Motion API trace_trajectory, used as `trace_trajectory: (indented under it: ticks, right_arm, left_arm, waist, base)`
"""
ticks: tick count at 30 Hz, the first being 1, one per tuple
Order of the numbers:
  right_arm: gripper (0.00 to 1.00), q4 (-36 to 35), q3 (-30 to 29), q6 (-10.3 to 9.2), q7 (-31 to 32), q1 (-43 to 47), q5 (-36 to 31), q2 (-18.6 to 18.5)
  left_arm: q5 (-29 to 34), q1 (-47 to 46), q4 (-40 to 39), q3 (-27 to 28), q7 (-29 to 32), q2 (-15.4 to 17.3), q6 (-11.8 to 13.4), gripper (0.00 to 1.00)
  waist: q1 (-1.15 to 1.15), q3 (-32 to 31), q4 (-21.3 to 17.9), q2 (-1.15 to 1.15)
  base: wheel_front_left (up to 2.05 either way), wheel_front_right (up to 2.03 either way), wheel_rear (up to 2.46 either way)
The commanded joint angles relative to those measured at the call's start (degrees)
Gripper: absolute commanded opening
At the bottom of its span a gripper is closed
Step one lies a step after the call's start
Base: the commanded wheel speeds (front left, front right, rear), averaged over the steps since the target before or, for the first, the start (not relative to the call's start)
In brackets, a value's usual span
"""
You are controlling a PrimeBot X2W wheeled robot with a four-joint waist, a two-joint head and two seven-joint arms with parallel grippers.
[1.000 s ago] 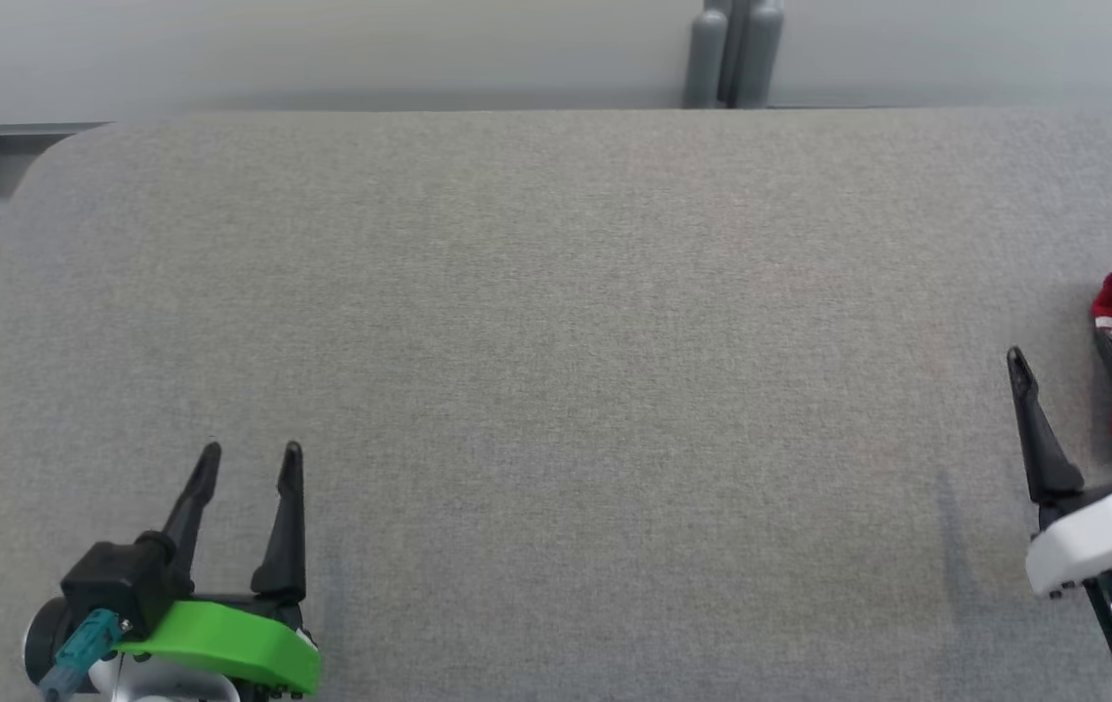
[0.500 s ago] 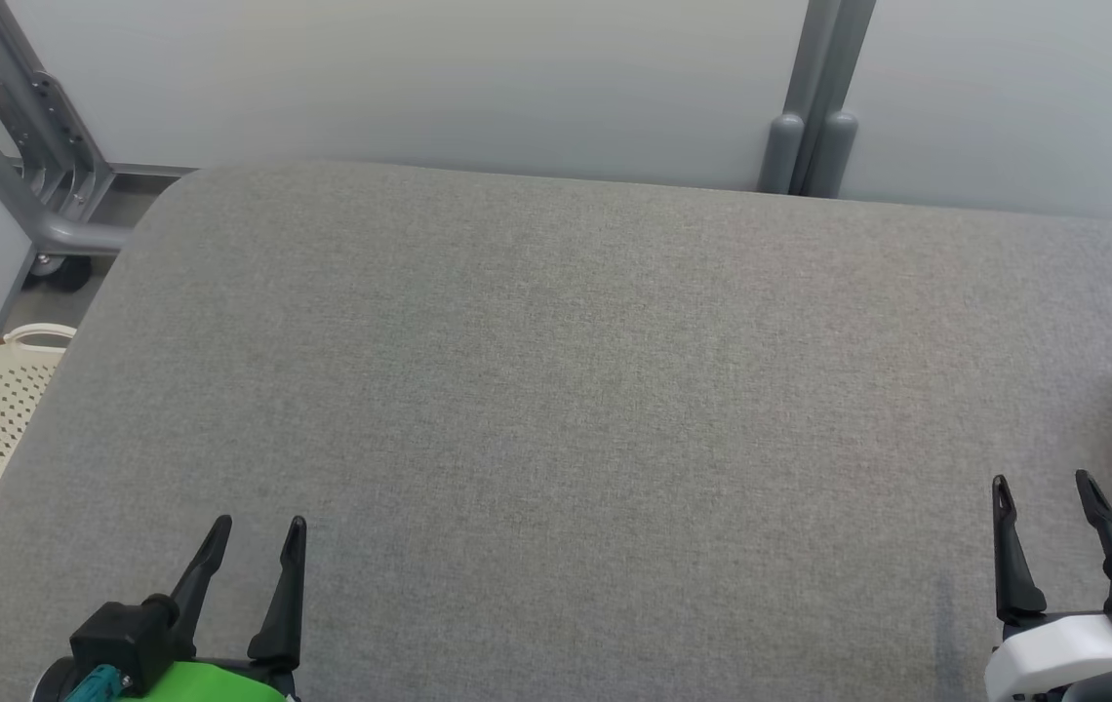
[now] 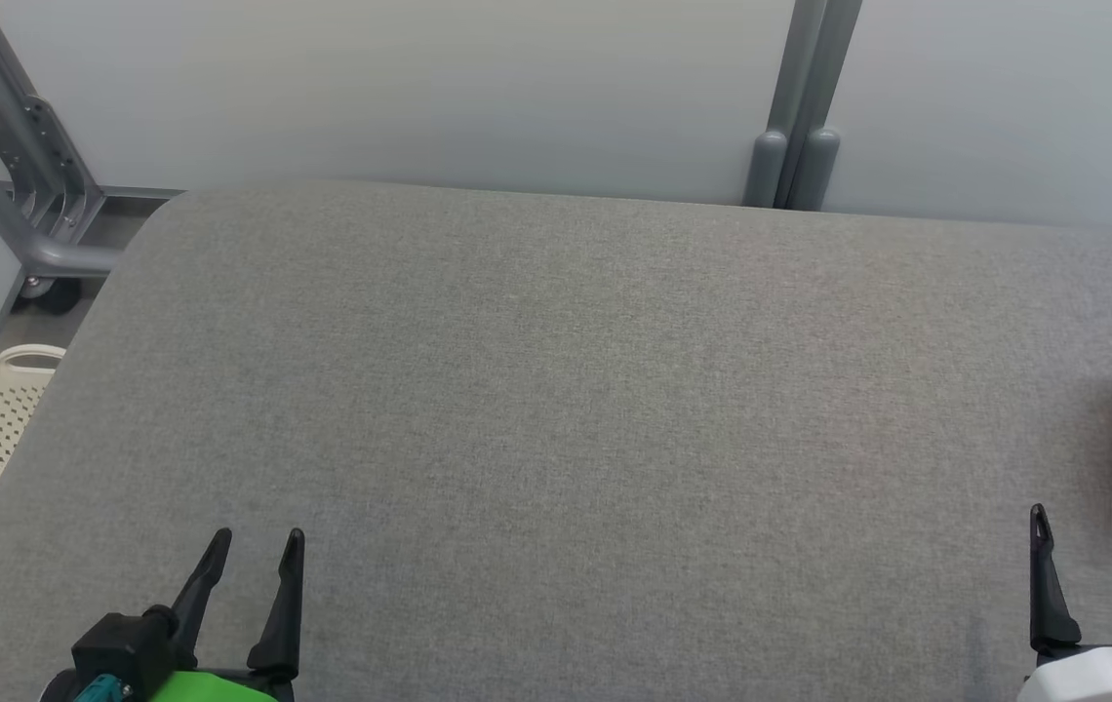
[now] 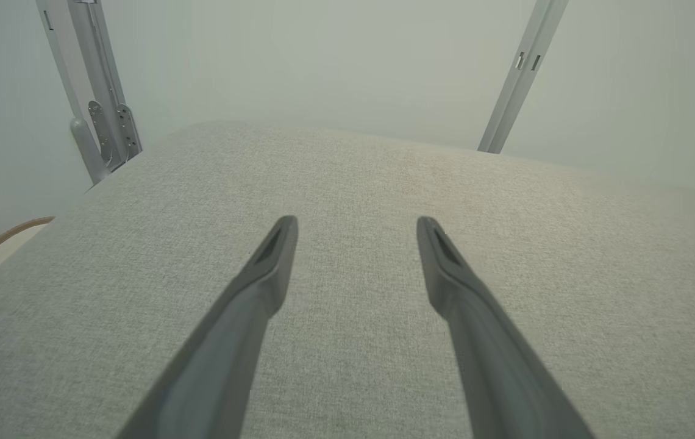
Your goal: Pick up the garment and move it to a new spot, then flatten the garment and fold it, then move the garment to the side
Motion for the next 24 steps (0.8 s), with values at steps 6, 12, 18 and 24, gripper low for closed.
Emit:
trace_trajectory:
  ticks: [6,12,18,24]
  right_arm:
    - [1.0,-0.46,-0.6,-0.09,-0.16,1.23,1.03,-0.16]
    - [1.0,-0.15,-1.5,-0.09,-0.16,1.23,0.29,-0.14]
    - [1.0,0.2,-1.36,-0.09,-0.16,0.54,0.96,-0.16]
    - [1.0,0.16,-1.54,-0.09,-0.15,0.68,0.53,-0.16]
  left_arm:
    - [1.72,0.98,0.8,1.77,-0.27,-1.27,-1.4,1.0]
    - [2.63,0.84,1.39,2.45,-0.27,-2.14,-2.23,1.0]
    - [3.19,1.76,1.5,3.71,-0.26,-2.75,-2.57,1.0]
    - [3.51,2.0,1.57,4.94,-0.26,-3.14,-2.87,1.0]
  waist:
    - [0.0,-0.11,-1.69,0.0]
    - [0.0,-0.03,-3.02,0.0]
    - [0.0,-0.29,-5.4,0.0]
    - [0.0,-0.54,-8.17,0.0]
  base:
    - [0.0,0.0,0.0]
    - [0.0,0.0,0.0]
    - [0.0,0.0,0.0]
    - [0.0,0.0,0.0]
